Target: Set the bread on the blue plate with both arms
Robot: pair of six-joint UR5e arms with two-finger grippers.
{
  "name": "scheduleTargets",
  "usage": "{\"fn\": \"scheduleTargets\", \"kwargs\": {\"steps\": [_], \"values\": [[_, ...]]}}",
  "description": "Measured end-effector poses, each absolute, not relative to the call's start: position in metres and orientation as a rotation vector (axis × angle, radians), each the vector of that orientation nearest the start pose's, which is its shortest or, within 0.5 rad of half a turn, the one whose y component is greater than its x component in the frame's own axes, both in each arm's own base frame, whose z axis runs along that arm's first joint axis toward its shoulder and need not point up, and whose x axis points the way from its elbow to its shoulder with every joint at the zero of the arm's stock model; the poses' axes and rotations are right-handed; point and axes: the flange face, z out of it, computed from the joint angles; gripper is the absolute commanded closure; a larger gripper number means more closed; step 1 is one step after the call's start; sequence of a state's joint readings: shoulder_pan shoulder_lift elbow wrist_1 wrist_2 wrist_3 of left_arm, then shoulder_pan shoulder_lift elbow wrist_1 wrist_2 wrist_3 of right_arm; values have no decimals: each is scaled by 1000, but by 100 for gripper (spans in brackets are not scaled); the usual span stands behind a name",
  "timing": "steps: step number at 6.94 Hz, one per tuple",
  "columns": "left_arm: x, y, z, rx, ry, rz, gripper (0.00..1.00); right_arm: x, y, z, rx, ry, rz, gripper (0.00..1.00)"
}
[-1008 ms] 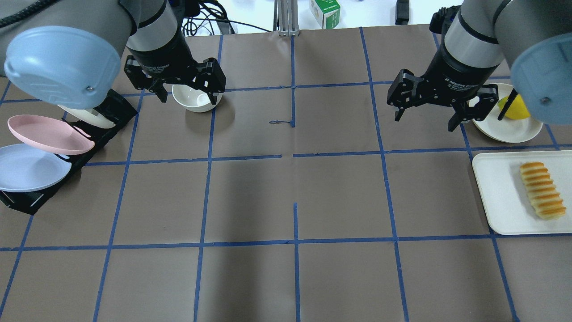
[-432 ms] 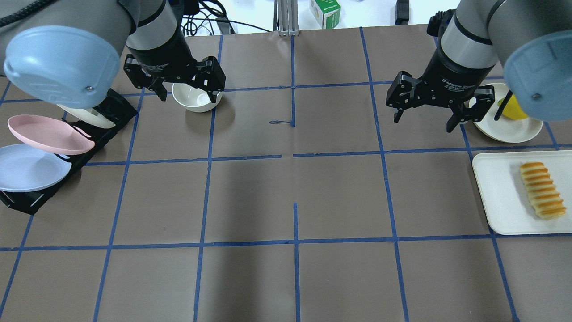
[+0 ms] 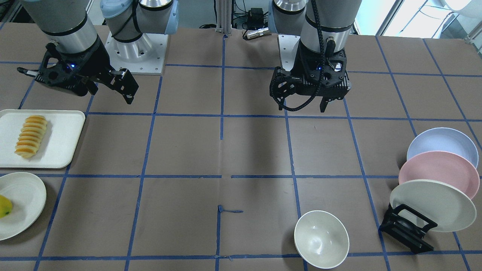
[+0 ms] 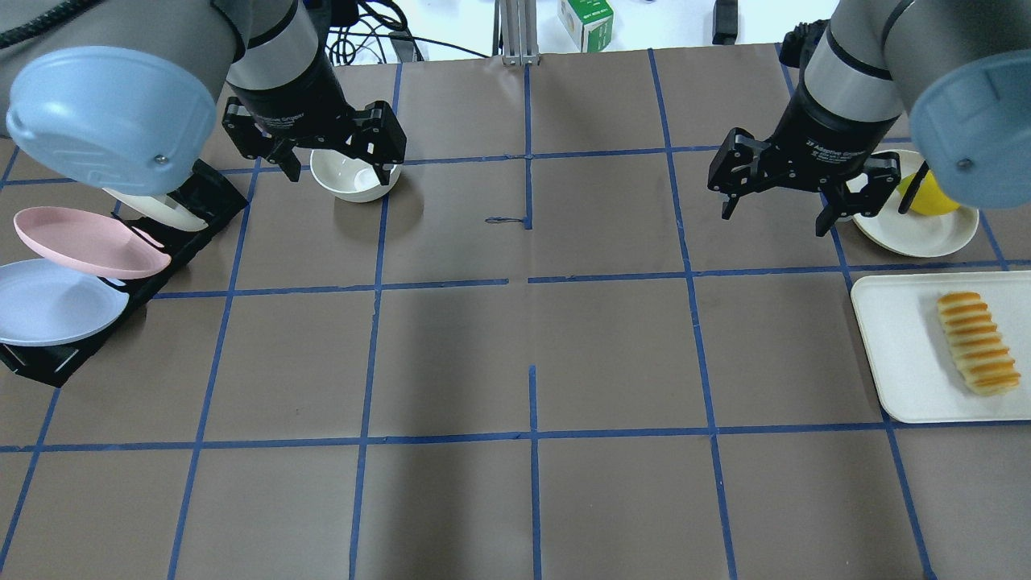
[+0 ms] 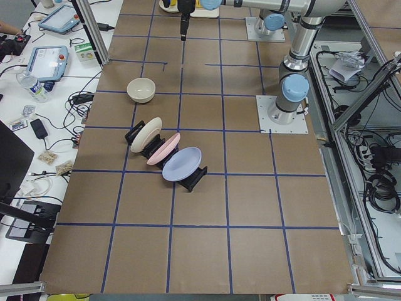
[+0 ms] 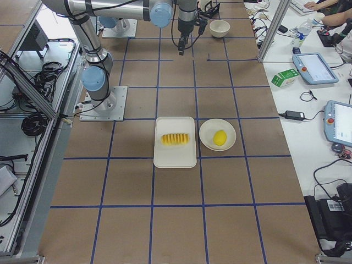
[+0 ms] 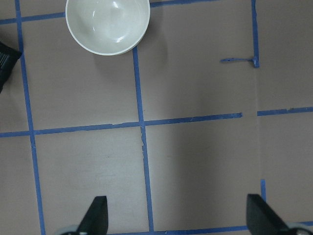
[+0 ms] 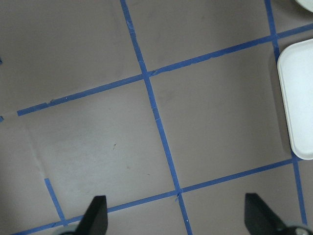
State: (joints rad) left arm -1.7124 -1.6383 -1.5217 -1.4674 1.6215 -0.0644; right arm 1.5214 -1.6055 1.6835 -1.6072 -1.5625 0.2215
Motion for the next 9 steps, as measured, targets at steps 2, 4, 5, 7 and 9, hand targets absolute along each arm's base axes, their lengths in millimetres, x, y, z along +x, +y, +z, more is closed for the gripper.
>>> {"fn": "scheduleTargets", "kwargs": {"steps": [2, 4, 5, 7, 9], "values": [[-202, -505, 489, 116, 3095, -141, 0, 70, -486, 444, 371, 3110, 86, 0], [-201, -506, 489, 115, 3095, -143, 0, 20, -486, 431, 375, 3105, 127, 0], [-202, -506, 489, 115, 3094, -151, 0, -6, -484, 427, 387, 3125, 148, 0], [-202, -507, 490, 116, 3093, -171, 0, -54, -478, 416, 362, 3156, 184, 0], [-202, -507, 489, 117, 3092, -172, 0, -102, -467, 388, 301, 3163, 152, 0]]}}
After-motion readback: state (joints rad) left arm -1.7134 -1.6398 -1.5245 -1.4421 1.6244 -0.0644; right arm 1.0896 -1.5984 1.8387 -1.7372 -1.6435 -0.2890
